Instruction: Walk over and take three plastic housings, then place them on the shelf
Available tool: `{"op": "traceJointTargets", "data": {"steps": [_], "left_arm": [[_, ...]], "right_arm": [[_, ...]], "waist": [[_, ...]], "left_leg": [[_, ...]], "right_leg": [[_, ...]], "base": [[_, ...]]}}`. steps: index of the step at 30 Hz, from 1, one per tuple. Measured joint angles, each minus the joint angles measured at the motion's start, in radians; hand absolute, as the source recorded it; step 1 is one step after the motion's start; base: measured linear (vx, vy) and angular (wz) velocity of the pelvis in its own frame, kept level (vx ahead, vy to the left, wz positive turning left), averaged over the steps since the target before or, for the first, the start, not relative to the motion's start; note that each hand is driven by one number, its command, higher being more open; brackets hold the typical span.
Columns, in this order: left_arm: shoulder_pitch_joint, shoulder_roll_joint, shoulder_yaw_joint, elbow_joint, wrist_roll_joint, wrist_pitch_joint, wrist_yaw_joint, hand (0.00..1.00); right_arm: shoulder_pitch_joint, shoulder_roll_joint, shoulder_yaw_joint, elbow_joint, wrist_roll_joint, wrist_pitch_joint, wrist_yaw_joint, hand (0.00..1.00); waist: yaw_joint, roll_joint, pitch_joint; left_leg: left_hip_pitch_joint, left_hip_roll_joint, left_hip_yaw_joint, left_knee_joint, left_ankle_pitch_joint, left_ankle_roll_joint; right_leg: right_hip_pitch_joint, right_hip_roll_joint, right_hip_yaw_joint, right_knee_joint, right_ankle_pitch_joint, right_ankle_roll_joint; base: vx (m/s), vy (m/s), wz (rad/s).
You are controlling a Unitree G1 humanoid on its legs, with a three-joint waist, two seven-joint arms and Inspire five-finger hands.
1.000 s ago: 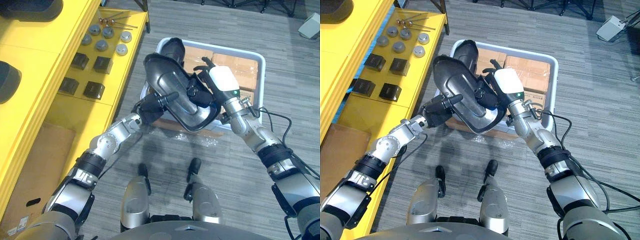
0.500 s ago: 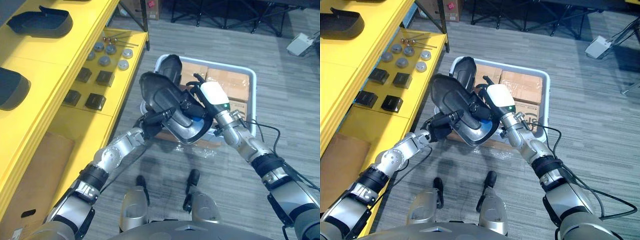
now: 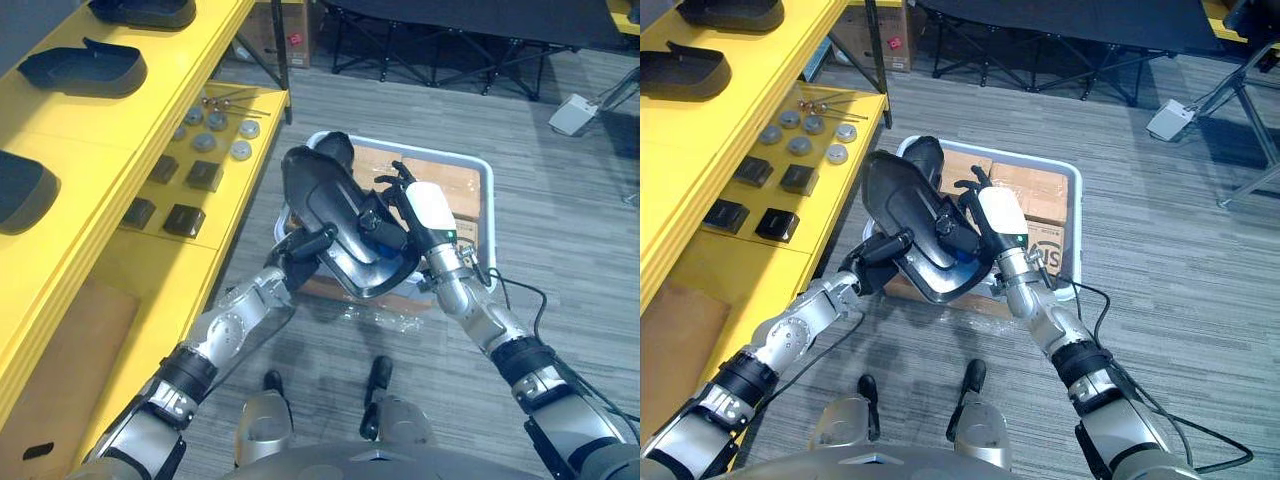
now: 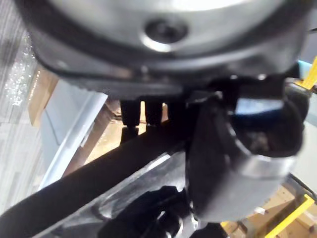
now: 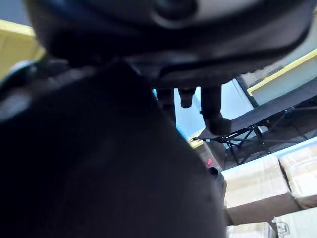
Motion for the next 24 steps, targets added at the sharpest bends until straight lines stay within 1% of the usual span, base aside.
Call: {"op": "traceJointTargets", "data": {"steps": [1,3,5,6,7,8,9,10,11,12,13,14,15,16,17,18,19,20,22,24], "left_arm": [[0.018,-0.005,0.0,-0.002,0.0,-0.01,0.0,0.0],[0.041,-0.012,0.0,-0.003,0.0,-0.024,-0.001,0.0],[0.071,-0.014,0.001,-0.019,0.0,-0.059,-0.001,0.0],[0.092,-0.016,0.008,-0.034,0.0,-0.084,-0.001,0.0],[0.11,-0.027,0.023,-0.043,0.0,-0.107,0.0,0.0],[0.121,-0.039,0.037,-0.045,0.0,-0.119,0.0,0.0],[0.145,-0.069,0.074,-0.055,0.012,-0.142,0.0,0.0],[0.153,-0.086,0.091,-0.062,0.027,-0.151,0.0,0.0],[0.174,-0.109,0.118,-0.099,0.031,-0.157,0.0,0.0],[0.202,-0.137,0.144,-0.151,0.043,-0.159,0.007,0.0],[0.218,-0.147,0.156,-0.181,0.066,-0.164,0.01,0.0],[0.252,-0.169,0.18,-0.246,0.103,-0.175,0.012,0.0],[0.267,-0.177,0.188,-0.275,0.124,-0.177,0.016,0.0],[0.303,-0.194,0.206,-0.335,0.223,-0.186,0.027,0.0],[0.319,-0.201,0.211,-0.358,0.272,-0.194,0.031,0.0],[0.347,-0.209,0.218,-0.405,0.398,-0.201,0.054,0.0],[0.369,-0.215,0.223,-0.431,0.52,-0.211,0.07,0.0],[0.382,-0.214,0.228,-0.439,0.582,-0.219,0.078,0.0],[0.439,-0.214,0.27,-0.455,0.783,-0.225,0.117,0.0],[0.484,-0.213,0.298,-0.455,0.909,-0.225,0.158,0.0]], "right_arm": [[0.024,0.014,-0.001,-0.003,0.001,0.0,-0.017,1.0],[0.051,0.034,-0.003,-0.005,0.003,0.0,-0.043,1.0],[0.086,0.067,-0.015,-0.029,0.025,-0.001,-0.071,1.0],[0.11,0.091,-0.016,-0.055,0.089,-0.009,-0.081,1.0],[0.136,0.12,-0.017,-0.079,0.16,-0.03,-0.089,1.0],[0.149,0.131,-0.018,-0.088,0.191,-0.046,-0.091,1.0],[0.17,0.159,-0.016,-0.1,0.242,-0.085,-0.09,1.0],[0.182,0.17,-0.016,-0.112,0.265,-0.102,-0.089,1.0],[0.2,0.19,-0.008,-0.137,0.318,-0.133,-0.081,1.0],[0.224,0.209,0.0,-0.186,0.375,-0.161,-0.06,1.0],[0.234,0.218,0.002,-0.215,0.402,-0.176,-0.045,1.0],[0.256,0.225,0.002,-0.28,0.452,-0.195,-0.004,1.0],[0.263,0.224,0.001,-0.297,0.476,-0.203,0.013,1.0],[0.278,0.222,0.0,-0.322,0.512,-0.203,0.042,1.0],[0.29,0.221,-0.003,-0.328,0.518,-0.202,0.05,1.0],[0.319,0.222,-0.013,-0.338,0.521,-0.198,0.051,1.0],[0.351,0.222,-0.029,-0.356,0.522,-0.182,0.046,1.0],[0.364,0.222,-0.037,-0.366,0.524,-0.17,0.042,1.0],[0.403,0.224,-0.091,-0.408,0.552,-0.141,0.034,1.0],[0.444,0.233,-0.161,-0.443,0.578,-0.124,0.032,1.0]], "waist": [[-0.001,0.0,-0.014],[0.0,0.0,-0.017],[0.001,-0.003,-0.021],[0.003,-0.005,-0.022],[0.003,-0.006,-0.028],[0.004,-0.005,-0.032],[0.003,-0.004,-0.039],[0.004,-0.004,-0.039],[0.006,-0.004,-0.039],[0.006,-0.003,-0.042],[0.005,-0.003,-0.043],[0.006,-0.003,-0.049],[0.007,-0.003,-0.053],[0.009,-0.002,-0.068],[0.01,0.0,-0.076],[0.02,0.004,-0.087],[0.028,0.011,-0.102],[0.028,0.015,-0.108],[0.026,0.027,-0.119],[0.025,0.031,-0.122]], "left_leg": [[0.004,-0.001,0.003,-0.004,0.0,0.0],[0.026,-0.004,0.006,-0.017,0.0,0.001],[0.03,-0.007,0.006,-0.022,-0.001,0.001],[0.031,-0.007,0.004,-0.026,0.0,0.002],[0.032,-0.007,0.002,-0.031,0.001,0.002],[0.032,-0.007,0.0,-0.032,0.001,0.002],[0.033,-0.007,-0.004,-0.032,0.001,0.002],[0.037,-0.007,-0.007,-0.032,0.001,0.002],[0.045,-0.007,-0.006,-0.033,0.001,0.002],[0.048,-0.007,-0.008,-0.033,0.0,0.001],[0.049,-0.007,-0.009,-0.033,0.0,0.001],[0.05,-0.007,-0.009,-0.033,0.0,0.001],[0.05,-0.007,-0.01,-0.034,0.0,0.001],[0.051,-0.007,-0.01,-0.036,0.0,0.001],[0.053,-0.007,-0.01,-0.038,0.0,0.001],[0.063,-0.007,-0.01,-0.047,0.0,0.001],[0.065,-0.007,-0.01,-0.049,-0.001,0.0],[0.065,-0.007,-0.011,-0.051,-0.002,0.001],[0.068,-0.007,-0.01,-0.057,-0.004,0.003],[0.073,-0.007,-0.008,-0.067,-0.002,0.0]], "right_leg": [[0.0,0.0,0.0,0.0,-0.001,0.001],[0.014,-0.002,-0.002,0.0,-0.002,0.002],[0.017,-0.005,-0.007,0.0,-0.005,0.006],[0.018,-0.005,-0.01,0.0,-0.007,0.008],[0.018,-0.005,-0.014,0.0,-0.01,0.008],[0.019,-0.005,-0.016,0.0,-0.012,0.008],[0.023,-0.004,-0.02,0.0,-0.014,0.008],[0.028,-0.004,-0.022,0.0,-0.015,0.008],[0.036,-0.004,-0.025,0.0,-0.017,0.006],[0.041,-0.004,-0.028,0.0,-0.019,0.005],[0.042,-0.004,-0.03,0.0,-0.021,0.002],[0.043,-0.004,-0.031,0.0,-0.026,-0.002],[0.043,-0.004,-0.032,-0.001,-0.027,-0.003],[0.043,-0.004,-0.033,-0.003,-0.029,-0.004],[0.044,-0.004,-0.033,-0.005,-0.031,-0.003],[0.047,-0.003,-0.034,-0.005,-0.034,-0.004],[0.047,-0.003,-0.036,-0.005,-0.041,0.001],[0.047,-0.003,-0.038,-0.005,-0.042,0.002],[0.046,-0.002,-0.038,-0.005,-0.045,0.002],[0.045,-0.001,-0.037,-0.005,-0.047,0.002]], "base": [[0.09,0.021,-0.04],[0.07,0.026,-0.03],[0.03,0.025,0.02],[0.0,0.01,0.06],[0.0,0.005,0.07],[0.01,-0.002,0.08],[0.01,-0.001,0.07],[0.01,0.002,0.06],[0.0,0.006,0.05],[0.0,0.007,0.03],[0.0,0.007,0.04],[0.0,0.0,0.0],[0.0,0.0,0.0],[0.0,0.0,0.0],[0.0,0.0,0.0],[0.0,0.0,0.0],[0.0,0.0,0.0],[0.01,0.005,0.03],[0.0,0.0,0.0],[0.01,0.001,-0.02]]}}
